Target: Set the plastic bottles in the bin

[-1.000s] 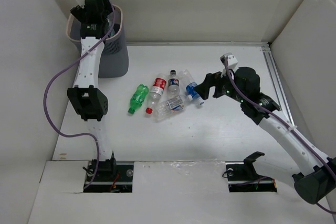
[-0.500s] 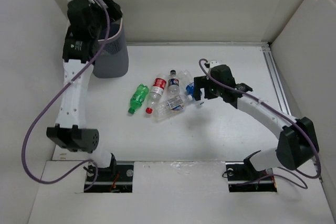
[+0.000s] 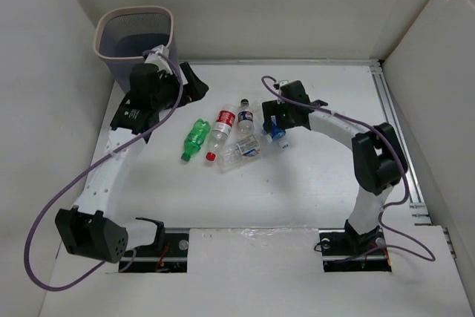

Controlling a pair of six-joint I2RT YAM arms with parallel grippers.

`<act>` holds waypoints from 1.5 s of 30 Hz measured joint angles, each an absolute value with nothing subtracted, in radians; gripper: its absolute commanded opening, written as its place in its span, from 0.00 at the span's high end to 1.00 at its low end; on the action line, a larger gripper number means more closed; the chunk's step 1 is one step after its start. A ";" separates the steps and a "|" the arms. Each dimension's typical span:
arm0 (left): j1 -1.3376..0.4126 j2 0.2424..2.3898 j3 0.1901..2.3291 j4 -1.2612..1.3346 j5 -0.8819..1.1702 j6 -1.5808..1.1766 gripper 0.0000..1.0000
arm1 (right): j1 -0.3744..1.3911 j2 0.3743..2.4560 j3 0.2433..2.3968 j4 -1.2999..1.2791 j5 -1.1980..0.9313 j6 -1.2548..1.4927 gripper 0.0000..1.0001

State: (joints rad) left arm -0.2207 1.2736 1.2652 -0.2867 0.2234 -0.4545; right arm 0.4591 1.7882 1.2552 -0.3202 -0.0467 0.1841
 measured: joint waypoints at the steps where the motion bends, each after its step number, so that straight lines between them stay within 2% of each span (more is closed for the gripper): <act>1: -0.221 1.248 1.255 -0.281 0.233 -0.455 0.00 | 0.458 1.818 1.276 -0.318 -0.049 0.185 0.07; 4: -0.221 1.174 1.237 -0.255 0.256 -0.454 0.00 | 0.452 1.899 1.322 -0.309 -0.049 0.187 0.10; 8: -0.241 1.117 1.216 -0.227 0.262 -0.454 0.00 | 0.450 1.969 1.337 -0.309 -0.048 0.193 0.25; 11: -0.285 1.117 1.205 -0.221 0.250 -0.454 0.00 | 0.442 1.980 1.354 -0.310 -0.041 0.199 0.46; 12: -0.297 1.119 1.201 -0.224 0.251 -0.454 0.00 | 0.438 1.983 1.357 -0.310 -0.041 0.205 0.65; 17: -0.307 1.126 1.195 -0.229 0.240 -0.454 0.00 | 0.397 1.982 1.359 -0.310 -0.033 0.228 0.68; 20: -0.306 1.130 1.195 -0.223 0.241 -0.456 0.00 | 0.358 1.957 1.350 -0.322 -0.016 0.240 0.79; 22: -0.306 1.138 1.195 -0.210 0.252 -0.461 0.00 | 0.332 1.911 1.334 -0.339 -0.007 0.247 0.96; 23: -0.306 1.145 1.195 -0.199 0.264 -0.466 0.00 | 0.318 1.877 1.325 -0.346 -0.002 0.253 1.00; 28: -0.398 1.211 1.222 -0.136 0.279 -0.478 0.00 | 0.289 1.625 1.259 -0.336 -0.044 0.269 1.00; 36: -0.712 1.473 1.523 -0.094 0.268 -0.423 0.00 | 0.287 1.216 1.118 -0.252 -0.326 0.286 1.00; 45: -0.736 1.507 1.554 -0.033 0.266 -0.443 0.00 | 0.282 1.045 1.064 -0.231 -0.522 0.319 1.00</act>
